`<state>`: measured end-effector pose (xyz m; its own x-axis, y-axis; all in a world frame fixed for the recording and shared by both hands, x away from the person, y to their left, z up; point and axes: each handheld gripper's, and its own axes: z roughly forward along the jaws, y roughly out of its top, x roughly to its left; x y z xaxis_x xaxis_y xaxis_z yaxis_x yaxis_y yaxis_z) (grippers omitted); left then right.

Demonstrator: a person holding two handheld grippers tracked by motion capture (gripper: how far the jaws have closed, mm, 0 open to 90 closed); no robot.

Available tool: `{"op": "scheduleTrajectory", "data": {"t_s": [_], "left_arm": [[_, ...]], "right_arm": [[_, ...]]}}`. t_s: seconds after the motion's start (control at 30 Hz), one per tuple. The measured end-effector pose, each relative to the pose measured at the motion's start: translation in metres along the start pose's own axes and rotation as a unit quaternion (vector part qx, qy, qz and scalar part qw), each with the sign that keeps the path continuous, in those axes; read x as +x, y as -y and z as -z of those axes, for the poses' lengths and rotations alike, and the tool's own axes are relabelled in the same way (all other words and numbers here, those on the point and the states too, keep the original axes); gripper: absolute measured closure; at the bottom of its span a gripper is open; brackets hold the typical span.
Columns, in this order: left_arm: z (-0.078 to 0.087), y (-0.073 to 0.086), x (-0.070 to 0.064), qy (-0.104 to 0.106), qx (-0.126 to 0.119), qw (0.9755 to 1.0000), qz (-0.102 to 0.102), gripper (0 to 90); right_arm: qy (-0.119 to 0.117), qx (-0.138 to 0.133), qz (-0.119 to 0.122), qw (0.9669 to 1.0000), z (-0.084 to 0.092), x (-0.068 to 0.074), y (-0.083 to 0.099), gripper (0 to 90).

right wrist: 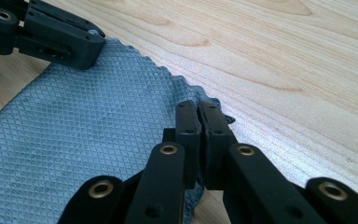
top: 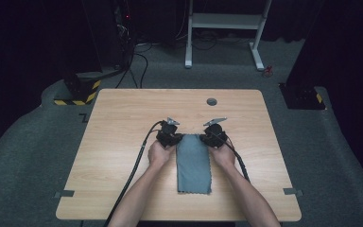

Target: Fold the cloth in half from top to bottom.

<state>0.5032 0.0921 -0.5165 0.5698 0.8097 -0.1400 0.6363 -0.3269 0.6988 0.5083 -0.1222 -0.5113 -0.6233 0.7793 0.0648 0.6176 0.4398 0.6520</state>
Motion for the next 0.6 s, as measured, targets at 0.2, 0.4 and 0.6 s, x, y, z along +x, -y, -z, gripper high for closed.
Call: {"op": "scheduleTrajectory", "data": {"t_s": [0.2, 0.4, 0.6], "left_arm": [[0.002, 0.001, 0.001, 0.010, -0.007, 0.9999, -0.001, 88.7], [0.011, -0.003, 0.003, 0.021, -0.018, 0.9996, -0.007, 88.8], [0.016, -0.005, 0.005, 0.034, -0.021, 0.9992, -0.006, 88.8]], "right_arm": [[-0.002, -0.004, 0.004, 1.0000, 0.005, 0.001, -0.001, 89.2], [-0.008, -0.016, 0.013, 0.9998, 0.015, 0.002, -0.003, 89.3], [-0.013, -0.022, 0.014, 0.9996, 0.019, 0.002, -0.004, 89.3]]}}
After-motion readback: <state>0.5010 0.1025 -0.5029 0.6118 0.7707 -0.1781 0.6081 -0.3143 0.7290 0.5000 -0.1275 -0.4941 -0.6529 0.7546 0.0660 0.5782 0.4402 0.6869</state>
